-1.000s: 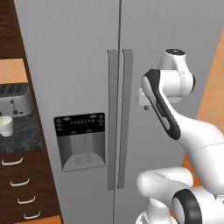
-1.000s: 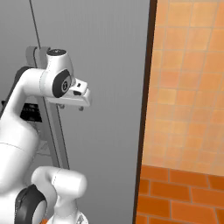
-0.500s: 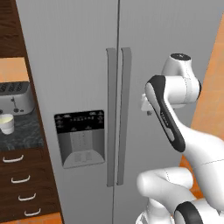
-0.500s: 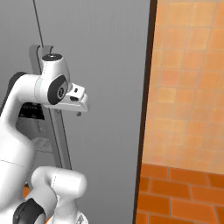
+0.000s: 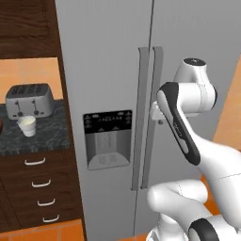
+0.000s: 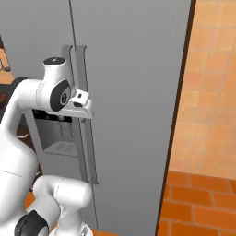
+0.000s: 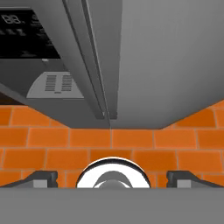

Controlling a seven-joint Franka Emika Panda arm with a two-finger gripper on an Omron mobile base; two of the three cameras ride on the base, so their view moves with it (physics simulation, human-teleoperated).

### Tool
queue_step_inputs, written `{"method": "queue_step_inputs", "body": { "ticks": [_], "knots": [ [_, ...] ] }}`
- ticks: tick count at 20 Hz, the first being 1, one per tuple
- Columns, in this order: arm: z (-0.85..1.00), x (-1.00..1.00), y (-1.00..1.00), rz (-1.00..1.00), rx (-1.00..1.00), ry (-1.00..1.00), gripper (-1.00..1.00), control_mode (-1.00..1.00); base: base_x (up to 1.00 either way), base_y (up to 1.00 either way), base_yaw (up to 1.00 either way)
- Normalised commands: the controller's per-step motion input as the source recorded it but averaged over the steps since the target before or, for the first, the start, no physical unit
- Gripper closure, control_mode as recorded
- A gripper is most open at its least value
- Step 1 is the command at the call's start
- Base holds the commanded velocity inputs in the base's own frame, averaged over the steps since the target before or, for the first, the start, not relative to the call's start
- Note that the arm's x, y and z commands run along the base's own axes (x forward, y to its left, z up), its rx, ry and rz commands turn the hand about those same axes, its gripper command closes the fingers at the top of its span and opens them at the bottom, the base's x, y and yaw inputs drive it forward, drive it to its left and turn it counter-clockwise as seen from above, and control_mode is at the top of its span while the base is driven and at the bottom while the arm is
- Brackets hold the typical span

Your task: Grab a lemon wedge from the fridge and one ice cube from the ice bowl, and put them in the glass of lemonade.

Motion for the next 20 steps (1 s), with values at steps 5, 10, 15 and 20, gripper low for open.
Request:
{"method": "queue_step_inputs", "body": {
  "ticks": [5, 10, 15, 20],
  "knots": [
    [0.00, 0.00, 0.00, 0.00, 0.00, 0.00, -1.00, 1.00, -0.46, 0.16, 0.00],
    [0.00, 0.00, 0.00, 0.00, 0.00, 0.00, -1.00, 1.00, -0.56, 0.09, 0.00],
    [0.00, 0.00, 0.00, 0.00, 0.00, 0.00, -1.00, 1.00, -0.50, 0.24, 0.00],
    [0.00, 0.00, 0.00, 0.00, 0.00, 0.00, -1.00, 1.00, -0.46, 0.34, 0.00]
  ]
}}
